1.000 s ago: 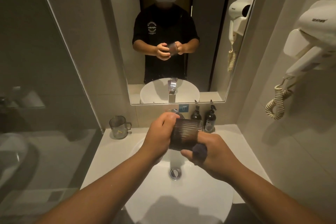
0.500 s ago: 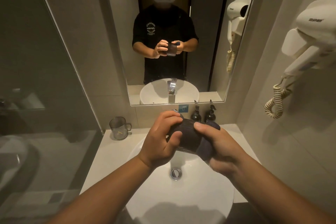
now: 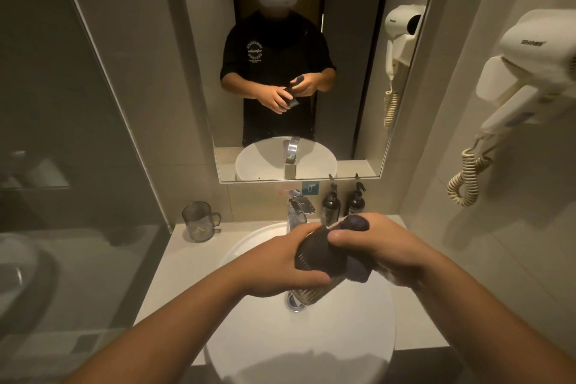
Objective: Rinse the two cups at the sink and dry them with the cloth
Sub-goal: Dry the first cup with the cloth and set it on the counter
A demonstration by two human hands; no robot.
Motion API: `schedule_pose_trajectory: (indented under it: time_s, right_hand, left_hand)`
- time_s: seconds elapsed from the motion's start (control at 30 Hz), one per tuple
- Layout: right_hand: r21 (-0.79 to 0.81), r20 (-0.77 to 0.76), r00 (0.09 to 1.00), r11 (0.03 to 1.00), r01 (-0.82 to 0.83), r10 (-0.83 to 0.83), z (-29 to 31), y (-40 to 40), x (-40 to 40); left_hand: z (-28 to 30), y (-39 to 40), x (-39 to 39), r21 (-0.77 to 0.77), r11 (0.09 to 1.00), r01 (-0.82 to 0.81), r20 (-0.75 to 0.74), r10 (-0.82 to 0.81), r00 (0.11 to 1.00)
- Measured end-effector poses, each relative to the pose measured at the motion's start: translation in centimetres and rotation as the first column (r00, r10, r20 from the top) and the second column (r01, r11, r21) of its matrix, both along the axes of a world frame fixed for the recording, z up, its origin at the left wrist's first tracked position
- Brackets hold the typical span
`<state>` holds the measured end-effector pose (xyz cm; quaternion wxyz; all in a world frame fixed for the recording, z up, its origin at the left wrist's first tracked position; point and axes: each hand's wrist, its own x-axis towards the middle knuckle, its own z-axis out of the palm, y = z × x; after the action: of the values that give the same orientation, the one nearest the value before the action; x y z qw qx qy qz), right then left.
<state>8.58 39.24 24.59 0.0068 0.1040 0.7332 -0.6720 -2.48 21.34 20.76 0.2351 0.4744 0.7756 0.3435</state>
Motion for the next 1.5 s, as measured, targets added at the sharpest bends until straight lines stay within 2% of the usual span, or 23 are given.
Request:
schedule_pose_trajectory:
  time_s: [0.07, 0.13, 0.2, 0.23, 0.3, 0.37, 0.4, 0.5, 0.57, 0.6, 0.67, 0.8, 0.83, 0.87, 0.93, 1.0, 1.03, 1.1, 1.17, 1.27, 1.3, 1.43, 1.5]
  right_hand:
    - [-0.044, -0.113, 0.986, 0.992, 0.119, -0.123, 0.2, 1.5, 0.1]
    - [-0.038, -0.281, 0.908, 0.949, 0.314, -0.312, 0.2, 2.4, 0.5]
    - [0.090, -0.447, 0.796, 0.865, 0.494, -0.409, 0.0, 1.8, 1.0]
    - [0.200, -0.523, 0.763, 0.816, 0.542, -0.379, -0.5, 1.0, 1.1]
    - [0.482, -0.654, 0.741, 0.670, 0.565, -0.153, -1.7, -1.0, 1.1]
    - [0.719, -0.604, 0.786, 0.518, 0.463, 0.136, -3.6, -2.8, 0.9]
    - [0.781, -0.528, 0.824, 0.499, 0.376, 0.205, -4.3, -3.3, 0.9]
    - [0.754, -0.390, 0.899, 0.629, 0.189, 0.198, -4.6, -4.5, 1.3]
    - [0.652, -0.444, 0.888, 0.723, 0.230, 0.118, -4.3, -5.3, 1.4]
    - [0.617, -0.486, 0.871, 0.733, 0.288, 0.067, -4.2, -5.6, 1.2]
    - [0.657, -0.513, 0.858, 0.651, 0.379, 0.019, -4.4, -6.2, 0.5]
    - [0.800, -0.531, 0.843, 0.381, 0.464, 0.089, -4.8, -7.2, -0.5]
    - [0.799, -0.543, 0.835, 0.362, 0.480, 0.090, -4.9, -7.4, -0.6]
    - [0.778, -0.559, 0.826, 0.390, 0.492, 0.072, -4.8, -7.7, -0.7]
    - [0.661, -0.558, 0.829, 0.580, 0.477, -0.046, -4.8, -7.9, -0.9]
    - [0.376, -0.445, 0.877, 0.852, 0.365, -0.179, -4.4, -7.8, -1.0]
    - [0.182, -0.382, 0.897, 0.934, 0.308, -0.221, -4.3, -7.7, -1.0]
    - [-0.027, -0.319, 0.907, 0.960, 0.280, -0.274, -4.1, -7.4, -1.3]
    - [0.028, -0.343, 0.890, 0.944, 0.330, -0.301, -4.1, -7.3, -1.6]
    - [0.319, -0.442, 0.852, 0.838, 0.442, -0.281, -4.4, -7.2, -1.6]
    - [0.407, -0.479, 0.842, 0.786, 0.465, -0.249, -4.5, -7.2, -1.5]
    - [0.631, -0.625, 0.776, 0.532, 0.565, -0.082, -5.1, -7.3, -1.3]
    - [0.658, -0.653, 0.757, 0.474, 0.585, -0.029, -5.5, -7.4, -1.4]
  left_hand:
    - [-1.1, -0.7, 0.0, 0.132, 0.986, -0.100, 0.317, 0.053, 0.947]
    - [-2.0, -0.9, 0.4, 0.244, 0.914, -0.325, 0.698, 0.067, 0.713]
    - [-2.5, -0.7, 0.7, 0.234, 0.847, -0.477, 0.863, 0.045, 0.503]
    - [-2.7, -0.4, 0.9, 0.213, 0.832, -0.512, 0.895, 0.045, 0.444]
    - [-2.7, 0.3, 1.5, 0.168, 0.807, -0.566, 0.945, 0.032, 0.326]
    - [-2.2, 0.8, 2.0, 0.146, 0.777, -0.612, 0.977, -0.017, 0.212]
    - [-1.9, 0.9, 2.1, 0.151, 0.762, -0.629, 0.982, -0.046, 0.181]
    - [-2.1, 0.7, 1.8, 0.160, 0.723, -0.672, 0.979, -0.029, 0.202]
    - [-2.2, 0.6, 1.6, 0.160, 0.719, -0.676, 0.971, 0.008, 0.238]
    - [-2.0, 0.6, 1.8, 0.158, 0.727, -0.668, 0.967, 0.022, 0.253]
    - [-1.7, 0.8, 2.0, 0.154, 0.735, -0.660, 0.961, 0.045, 0.274]
    - [-0.9, 1.1, 1.9, 0.186, 0.713, -0.676, 0.944, 0.062, 0.325]
    - [-1.0, 1.2, 1.9, 0.194, 0.712, -0.675, 0.937, 0.070, 0.343]
    - [-0.9, 1.3, 2.2, 0.203, 0.712, -0.672, 0.930, 0.075, 0.361]
    - [-1.0, 1.3, 2.7, 0.207, 0.710, -0.673, 0.929, 0.072, 0.362]
    - [-0.9, 1.1, 2.8, 0.210, 0.700, -0.683, 0.931, 0.069, 0.358]
    - [-0.8, 1.0, 2.6, 0.219, 0.698, -0.681, 0.927, 0.069, 0.368]
    - [-0.4, 0.9, 2.0, 0.239, 0.705, -0.668, 0.920, 0.056, 0.388]
    - [0.0, 1.0, 1.5, 0.246, 0.708, -0.662, 0.897, 0.093, 0.433]
    - [0.2, 1.5, 1.2, 0.262, 0.670, -0.694, 0.781, 0.275, 0.561]
    - [0.2, 1.6, 1.3, 0.260, 0.652, -0.713, 0.755, 0.323, 0.570]
    - [0.3, 2.1, 2.1, 0.239, 0.686, -0.687, 0.831, 0.222, 0.511]
    - [0.2, 2.3, 2.1, 0.252, 0.701, -0.667, 0.849, 0.171, 0.501]
